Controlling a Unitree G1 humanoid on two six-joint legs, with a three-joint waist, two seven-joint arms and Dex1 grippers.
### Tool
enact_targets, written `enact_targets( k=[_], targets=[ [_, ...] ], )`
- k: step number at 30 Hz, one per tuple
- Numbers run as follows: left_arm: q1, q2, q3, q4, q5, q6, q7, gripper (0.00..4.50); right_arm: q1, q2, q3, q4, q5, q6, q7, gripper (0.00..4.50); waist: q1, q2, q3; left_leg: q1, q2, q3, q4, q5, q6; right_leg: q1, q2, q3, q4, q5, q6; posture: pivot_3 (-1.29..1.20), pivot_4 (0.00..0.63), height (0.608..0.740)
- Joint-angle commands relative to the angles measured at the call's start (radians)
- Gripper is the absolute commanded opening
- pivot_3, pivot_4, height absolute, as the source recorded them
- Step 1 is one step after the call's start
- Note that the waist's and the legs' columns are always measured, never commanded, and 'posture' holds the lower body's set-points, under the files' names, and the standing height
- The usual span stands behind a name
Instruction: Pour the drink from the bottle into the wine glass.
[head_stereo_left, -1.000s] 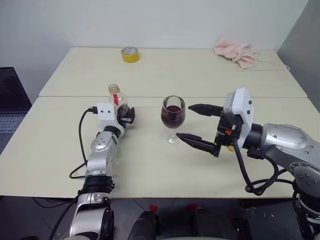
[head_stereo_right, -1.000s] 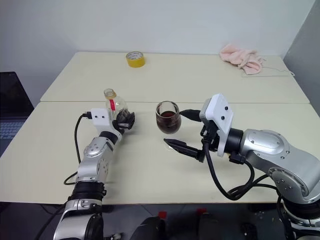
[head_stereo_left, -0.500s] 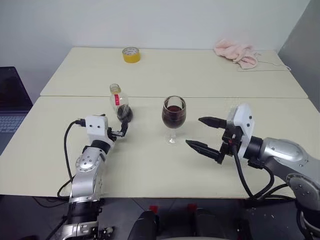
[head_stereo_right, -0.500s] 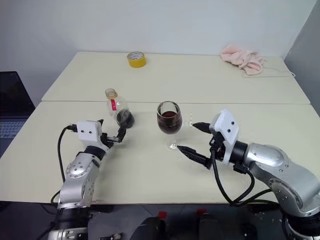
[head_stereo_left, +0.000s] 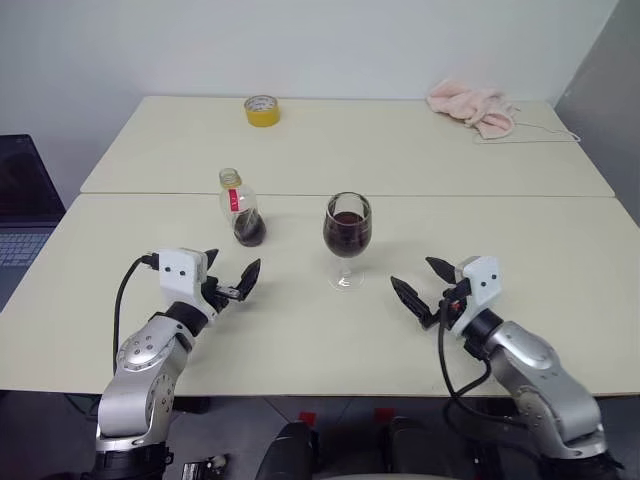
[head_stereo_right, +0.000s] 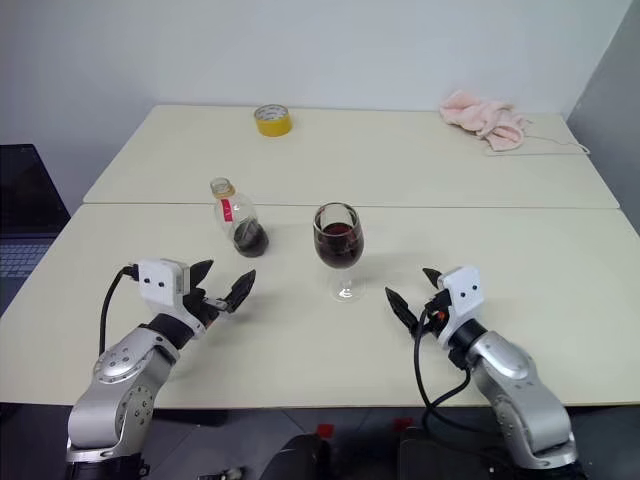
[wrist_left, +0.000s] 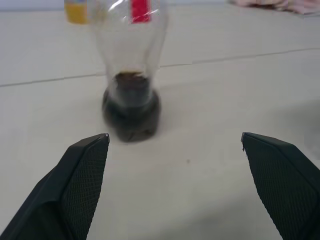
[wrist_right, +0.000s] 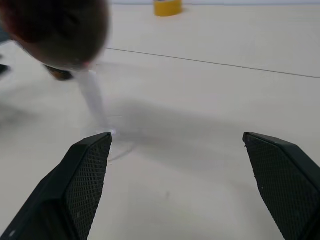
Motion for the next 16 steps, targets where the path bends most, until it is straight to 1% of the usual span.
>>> enact_targets(
  k=[1, 2, 4, 7, 11, 16],
  targets=[
    [0.021, 0.018, -0.046, -0.079, 0.0, -0.029, -0.054, 4.48, 0.006, 0.042, 0.01, 0.106, -0.12, -0.23, -0.041, 4.5, 0.0, 0.0, 0.0, 0.001, 0.0, 0.0, 0.0, 0.0, 0.0, 0.0, 0.0, 0.001, 0.0, 0.0, 0.0, 0.0, 0.15, 0.74],
    [0.026, 0.018, -0.056, -0.091, -0.004, -0.031, -0.062, 4.48, 0.012, 0.049, 0.013, 0.126, -0.134, -0.262, -0.037, 4.5, -0.001, 0.001, 0.0, 0.001, 0.0, 0.001, -0.001, 0.0, 0.0, 0.0, 0.0, 0.001, 0.0, 0.0, 0.0, 0.0, 0.15, 0.74],
    [0.034, 0.02, -0.075, -0.108, -0.003, -0.041, -0.08, 4.48, 0.027, 0.061, 0.016, 0.134, -0.093, -0.255, 0.017, 4.5, -0.001, 0.001, 0.0, 0.002, 0.001, 0.001, -0.002, 0.0, 0.0, 0.0, 0.0, 0.001, 0.0, 0.0, 0.0, 0.0, 0.15, 0.74],
    [0.039, 0.011, -0.081, -0.106, 0.009, -0.058, -0.073, 4.48, 0.031, 0.077, 0.011, 0.137, -0.07, -0.258, 0.054, 4.5, -0.001, 0.001, 0.0, 0.005, 0.003, 0.002, -0.003, 0.0, 0.0, 0.003, 0.0, 0.002, -0.001, 0.0, 0.0, 0.0, 0.15, 0.74],
    [0.05, 0.002, -0.099, -0.098, 0.025, -0.086, -0.074, 4.48, 0.016, 0.087, 0.0, 0.154, -0.071, -0.259, 0.067, 4.5, -0.001, 0.001, 0.0, 0.01, 0.005, 0.002, -0.007, 0.0, 0.0, 0.008, 0.002, 0.002, -0.005, 0.0, 0.0, 0.0, 0.15, 0.74],
    [0.045, -0.013, -0.106, -0.082, 0.032, -0.126, -0.073, 4.48, 0.003, 0.087, -0.004, 0.171, -0.078, -0.269, 0.079, 4.5, -0.001, 0.001, 0.0, 0.011, 0.01, 0.002, -0.01, 0.0, 0.0, 0.008, 0.006, 0.001, -0.008, 0.0, 0.0, 0.0, 0.15, 0.74]
  ],
)
